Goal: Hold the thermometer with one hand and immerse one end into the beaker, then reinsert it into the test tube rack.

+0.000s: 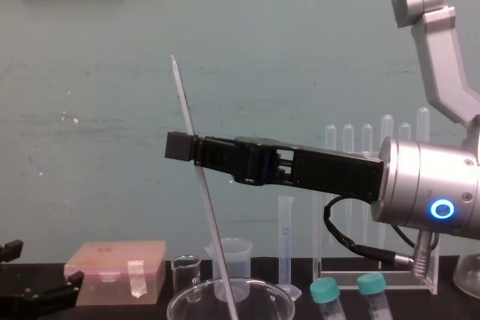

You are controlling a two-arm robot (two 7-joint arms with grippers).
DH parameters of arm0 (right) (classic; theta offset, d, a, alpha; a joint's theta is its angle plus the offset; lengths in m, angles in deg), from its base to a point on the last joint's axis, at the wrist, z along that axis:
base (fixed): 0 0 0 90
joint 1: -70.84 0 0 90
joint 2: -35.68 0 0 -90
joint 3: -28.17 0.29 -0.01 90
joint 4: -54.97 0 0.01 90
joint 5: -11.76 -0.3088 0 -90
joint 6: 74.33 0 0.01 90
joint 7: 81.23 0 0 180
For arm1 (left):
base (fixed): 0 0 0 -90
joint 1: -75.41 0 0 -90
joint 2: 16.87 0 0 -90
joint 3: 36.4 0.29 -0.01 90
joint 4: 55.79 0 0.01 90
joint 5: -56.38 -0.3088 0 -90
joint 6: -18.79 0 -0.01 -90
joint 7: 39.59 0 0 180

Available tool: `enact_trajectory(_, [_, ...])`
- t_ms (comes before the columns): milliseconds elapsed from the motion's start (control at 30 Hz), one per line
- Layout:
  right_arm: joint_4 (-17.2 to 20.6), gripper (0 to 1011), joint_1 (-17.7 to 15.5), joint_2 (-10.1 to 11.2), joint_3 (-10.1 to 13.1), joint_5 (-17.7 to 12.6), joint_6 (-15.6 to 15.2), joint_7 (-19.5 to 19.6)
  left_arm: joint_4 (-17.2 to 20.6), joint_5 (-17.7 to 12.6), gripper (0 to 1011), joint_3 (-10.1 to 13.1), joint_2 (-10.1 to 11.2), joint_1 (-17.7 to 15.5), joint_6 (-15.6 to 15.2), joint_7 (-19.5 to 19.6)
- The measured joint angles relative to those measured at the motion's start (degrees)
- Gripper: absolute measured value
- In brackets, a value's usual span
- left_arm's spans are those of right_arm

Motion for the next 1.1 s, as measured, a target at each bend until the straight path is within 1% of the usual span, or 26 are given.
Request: enact_trajectory(1100, [0.3, 58, 0.0, 0.2, 0.0, 0.0, -0.1, 0.0, 0.0, 0.0, 1008, 0.0, 0.0, 0.0, 0.0, 0.0])
